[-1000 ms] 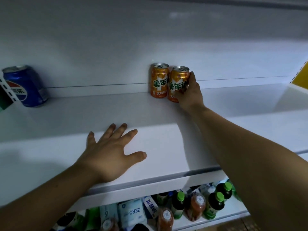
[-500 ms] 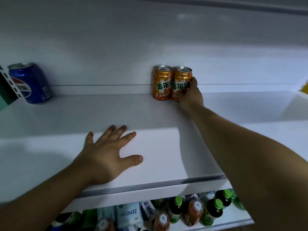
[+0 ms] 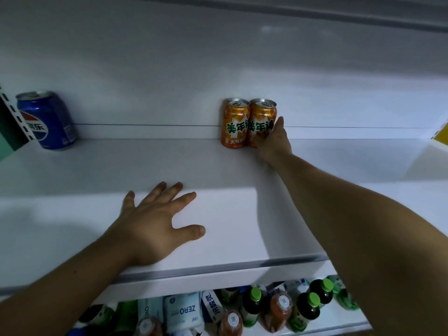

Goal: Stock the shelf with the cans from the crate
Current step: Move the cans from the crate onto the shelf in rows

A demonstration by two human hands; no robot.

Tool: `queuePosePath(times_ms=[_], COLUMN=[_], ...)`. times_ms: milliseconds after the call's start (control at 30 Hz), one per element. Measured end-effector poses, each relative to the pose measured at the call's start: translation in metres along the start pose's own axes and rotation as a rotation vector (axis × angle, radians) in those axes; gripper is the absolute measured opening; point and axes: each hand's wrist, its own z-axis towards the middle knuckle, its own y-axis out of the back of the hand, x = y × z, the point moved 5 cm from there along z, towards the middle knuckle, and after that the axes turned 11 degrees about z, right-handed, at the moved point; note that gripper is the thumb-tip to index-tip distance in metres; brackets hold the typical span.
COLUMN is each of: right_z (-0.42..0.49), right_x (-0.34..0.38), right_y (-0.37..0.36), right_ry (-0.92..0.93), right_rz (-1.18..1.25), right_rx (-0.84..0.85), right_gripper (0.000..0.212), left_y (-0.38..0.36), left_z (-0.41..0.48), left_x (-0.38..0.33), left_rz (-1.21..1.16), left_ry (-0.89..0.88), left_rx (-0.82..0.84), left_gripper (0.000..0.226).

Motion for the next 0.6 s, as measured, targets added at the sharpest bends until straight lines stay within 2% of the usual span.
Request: queuePosePath(times_ms=[67, 167, 300, 367, 467, 600], right_z=[-0.011, -0.038, -0.094, -0.122, -0.169, -0.238], right_x=[-0.003, -0.004, 0.000, 0.001, -0.005, -0.026], right_y=[0.011, 0.035, 0.087, 0.123, 0.187, 0.266], right_ry=[-0.021, 0.012, -0.020, -0.026, -0.096, -0.216], right_rz=[-0.057, -0.239, -0.422, -0.459, -0.502, -0.577], right_rx=[-0.009, 0.009, 0.080, 0.080, 0.042, -0.037], right_gripper=[0.086, 0.082, 0.077, 0.076, 0.074, 0.072], left_y=[0.002, 0.005, 0.011, 0.019, 0.039, 0.052], left_z=[-0.001, -0.002, -0.009, -0.010, -0.013, -0.033], left_x=[0.000, -0.001, -0.003, -0.018, -0.083, -0.211], left_rz=[-0.006, -0.032, -0.055, -0.096, -0.172, -0.208], left_ry=[-0.012, -0.015, -0.014, -0.032, -0.175, -0.477], left_rx=[0.007, 0.032, 0.045, 0.031, 0.004, -0.002], left_gripper=[0.119, 0.095, 0.080, 0.080, 0.088, 0.075])
